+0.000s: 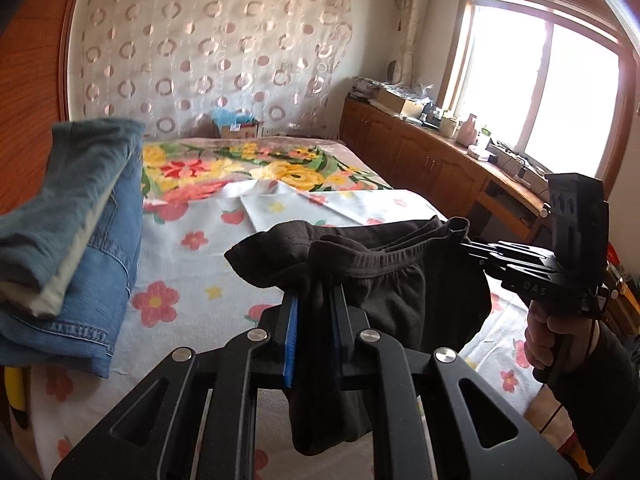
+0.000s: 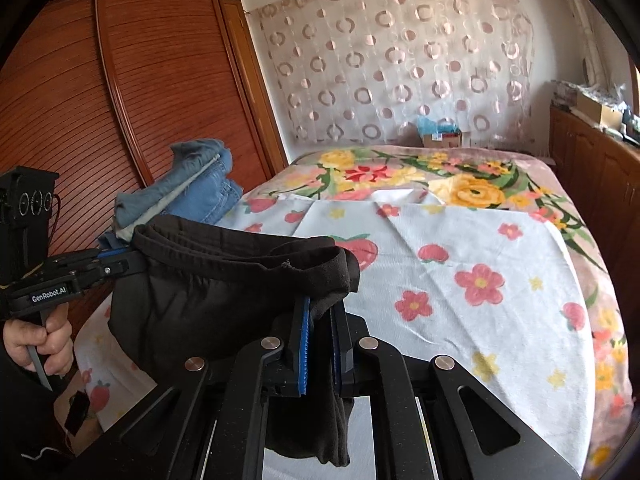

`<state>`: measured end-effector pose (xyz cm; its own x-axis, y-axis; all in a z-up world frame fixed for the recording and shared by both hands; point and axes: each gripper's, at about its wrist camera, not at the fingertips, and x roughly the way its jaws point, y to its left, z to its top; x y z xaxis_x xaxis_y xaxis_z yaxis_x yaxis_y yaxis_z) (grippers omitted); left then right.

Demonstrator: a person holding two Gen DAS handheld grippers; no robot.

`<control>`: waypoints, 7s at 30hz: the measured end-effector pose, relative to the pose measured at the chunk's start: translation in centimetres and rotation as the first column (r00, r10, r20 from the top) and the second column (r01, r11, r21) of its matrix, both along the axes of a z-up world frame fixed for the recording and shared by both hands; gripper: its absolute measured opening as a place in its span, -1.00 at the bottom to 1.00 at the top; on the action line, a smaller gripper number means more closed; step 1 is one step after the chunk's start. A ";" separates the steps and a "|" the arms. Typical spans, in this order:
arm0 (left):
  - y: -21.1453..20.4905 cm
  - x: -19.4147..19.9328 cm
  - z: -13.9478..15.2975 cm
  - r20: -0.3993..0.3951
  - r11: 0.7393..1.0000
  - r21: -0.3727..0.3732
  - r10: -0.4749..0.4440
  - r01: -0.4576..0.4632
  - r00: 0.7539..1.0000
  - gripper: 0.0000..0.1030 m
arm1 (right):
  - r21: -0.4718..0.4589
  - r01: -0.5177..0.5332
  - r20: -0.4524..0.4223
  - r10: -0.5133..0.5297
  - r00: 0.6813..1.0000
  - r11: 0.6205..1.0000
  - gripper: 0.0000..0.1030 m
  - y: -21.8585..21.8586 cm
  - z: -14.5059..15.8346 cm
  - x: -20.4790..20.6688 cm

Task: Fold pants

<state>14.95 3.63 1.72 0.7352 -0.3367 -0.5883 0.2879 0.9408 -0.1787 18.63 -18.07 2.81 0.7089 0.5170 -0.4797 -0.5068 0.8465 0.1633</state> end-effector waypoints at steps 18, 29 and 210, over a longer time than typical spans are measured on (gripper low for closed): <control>-1.5 -1.6 4.2 0.106 0.998 0.060 -0.019 0.013 0.994 -0.71 | -0.014 0.017 0.096 -0.016 0.995 1.000 -0.84 0.1 2.3 -1.8; -1.5 -2.2 6.5 0.161 0.996 0.084 -0.017 0.003 0.987 -0.71 | -0.035 0.017 0.163 -0.011 0.987 0.999 -0.84 0.3 3.7 -2.3; 1.5 -5.6 1.1 0.110 0.952 0.131 0.263 -0.276 0.958 0.55 | -0.097 0.103 0.131 -0.090 0.987 0.990 0.60 0.2 2.3 -4.3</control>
<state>9.34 5.09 2.79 0.8391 -0.0351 -0.5428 0.0285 0.9994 -0.0206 14.32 -17.91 5.12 0.8114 0.3956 -0.4304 -0.4330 0.9013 0.0122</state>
